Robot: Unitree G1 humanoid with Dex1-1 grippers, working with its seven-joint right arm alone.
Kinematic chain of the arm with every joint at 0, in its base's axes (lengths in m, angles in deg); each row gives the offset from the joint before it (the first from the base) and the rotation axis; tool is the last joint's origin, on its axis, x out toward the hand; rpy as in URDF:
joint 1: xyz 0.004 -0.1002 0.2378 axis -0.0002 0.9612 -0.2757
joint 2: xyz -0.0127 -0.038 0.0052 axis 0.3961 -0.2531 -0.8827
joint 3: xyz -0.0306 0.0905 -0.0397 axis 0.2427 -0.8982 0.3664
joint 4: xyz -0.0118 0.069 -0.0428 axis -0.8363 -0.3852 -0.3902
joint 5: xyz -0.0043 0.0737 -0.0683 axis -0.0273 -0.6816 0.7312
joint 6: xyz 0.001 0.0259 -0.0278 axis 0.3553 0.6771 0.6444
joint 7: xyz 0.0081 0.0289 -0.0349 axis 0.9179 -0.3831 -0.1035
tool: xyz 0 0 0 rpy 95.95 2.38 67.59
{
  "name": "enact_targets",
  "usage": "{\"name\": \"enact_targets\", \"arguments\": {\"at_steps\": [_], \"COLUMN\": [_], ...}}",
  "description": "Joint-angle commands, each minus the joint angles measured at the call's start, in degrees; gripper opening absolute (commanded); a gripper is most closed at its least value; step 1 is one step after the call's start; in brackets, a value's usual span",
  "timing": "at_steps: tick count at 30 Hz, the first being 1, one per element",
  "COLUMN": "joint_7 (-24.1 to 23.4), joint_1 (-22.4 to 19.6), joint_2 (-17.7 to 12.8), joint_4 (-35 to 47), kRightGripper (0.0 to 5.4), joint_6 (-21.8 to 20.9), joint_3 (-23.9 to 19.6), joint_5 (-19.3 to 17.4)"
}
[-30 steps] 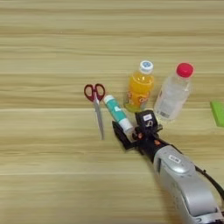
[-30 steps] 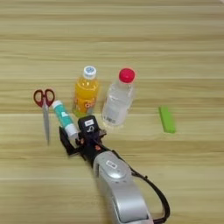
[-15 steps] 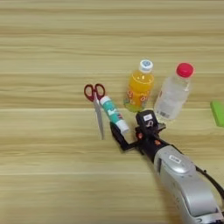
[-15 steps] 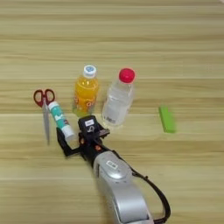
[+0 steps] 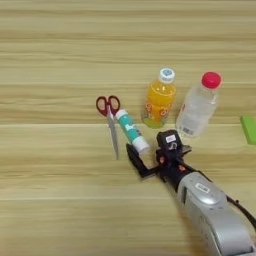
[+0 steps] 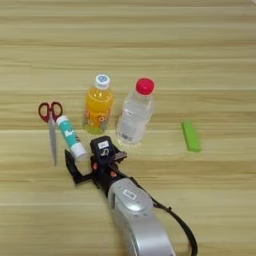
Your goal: Move the objects on the table
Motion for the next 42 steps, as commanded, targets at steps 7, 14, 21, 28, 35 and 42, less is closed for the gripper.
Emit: {"name": "enact_targets", "arguments": {"at_steps": [7, 14, 21, 28, 35, 42], "joint_7": [-0.55, -1.51, -2.96, -3.98, -4.94, -6.59], "joint_1": [-0.18, 0.51, 1.03, 1.71, 1.98, 1.86], "joint_2": [0.07, -0.04, -0.68, -1.11, -0.50, -0.74], "joint_4": [7.88, 12.39, 15.91, 19.06, 22.13, 25.40], "kRightGripper": [5.36, 5.36, 5.36, 5.36, 5.36, 5.36], "joint_6": [-0.60, -0.78, -3.74, -7.92, -10.54, -15.39], "joint_3": [0.58, 0.89, 1.67, 1.97, 1.56, 1.48], "joint_5": [-0.21, 0.62, 3.77, 6.41, 7.10, 10.43]}}
